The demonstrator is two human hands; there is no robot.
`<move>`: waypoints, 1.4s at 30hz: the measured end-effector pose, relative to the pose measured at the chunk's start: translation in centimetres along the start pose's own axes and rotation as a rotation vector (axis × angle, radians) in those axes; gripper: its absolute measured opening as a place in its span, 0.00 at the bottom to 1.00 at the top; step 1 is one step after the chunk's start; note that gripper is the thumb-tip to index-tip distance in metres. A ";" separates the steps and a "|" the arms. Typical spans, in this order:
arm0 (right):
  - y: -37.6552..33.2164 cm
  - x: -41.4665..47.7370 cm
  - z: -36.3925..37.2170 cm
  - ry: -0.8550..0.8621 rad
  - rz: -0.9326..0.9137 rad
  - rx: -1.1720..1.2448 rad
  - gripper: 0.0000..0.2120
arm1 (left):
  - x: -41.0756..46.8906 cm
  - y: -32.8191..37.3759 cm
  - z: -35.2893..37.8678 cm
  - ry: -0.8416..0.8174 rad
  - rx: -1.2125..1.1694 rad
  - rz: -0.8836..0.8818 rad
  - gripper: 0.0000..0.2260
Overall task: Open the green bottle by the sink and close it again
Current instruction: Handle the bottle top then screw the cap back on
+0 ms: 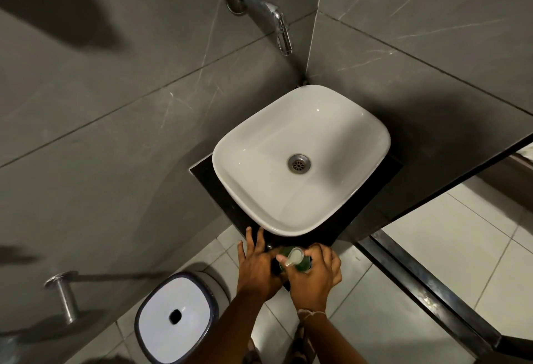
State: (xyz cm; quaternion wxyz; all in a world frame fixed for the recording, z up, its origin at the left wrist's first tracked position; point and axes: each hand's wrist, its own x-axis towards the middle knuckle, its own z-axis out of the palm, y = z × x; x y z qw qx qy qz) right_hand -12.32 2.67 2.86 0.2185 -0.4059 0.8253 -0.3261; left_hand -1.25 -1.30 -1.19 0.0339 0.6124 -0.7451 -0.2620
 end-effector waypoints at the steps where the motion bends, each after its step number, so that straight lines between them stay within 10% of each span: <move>1: -0.1 -0.1 0.0 0.005 0.011 0.009 0.21 | 0.0 0.0 0.0 -0.003 0.004 0.001 0.27; 23: -3.1 -1.6 -3.7 0.057 -0.058 -0.064 0.14 | -0.4 0.1 -0.1 0.039 -0.087 0.006 0.28; 42: -2.7 0.4 -6.2 -0.221 -0.136 -0.097 0.16 | -0.4 0.2 -0.6 -0.042 -0.062 0.011 0.30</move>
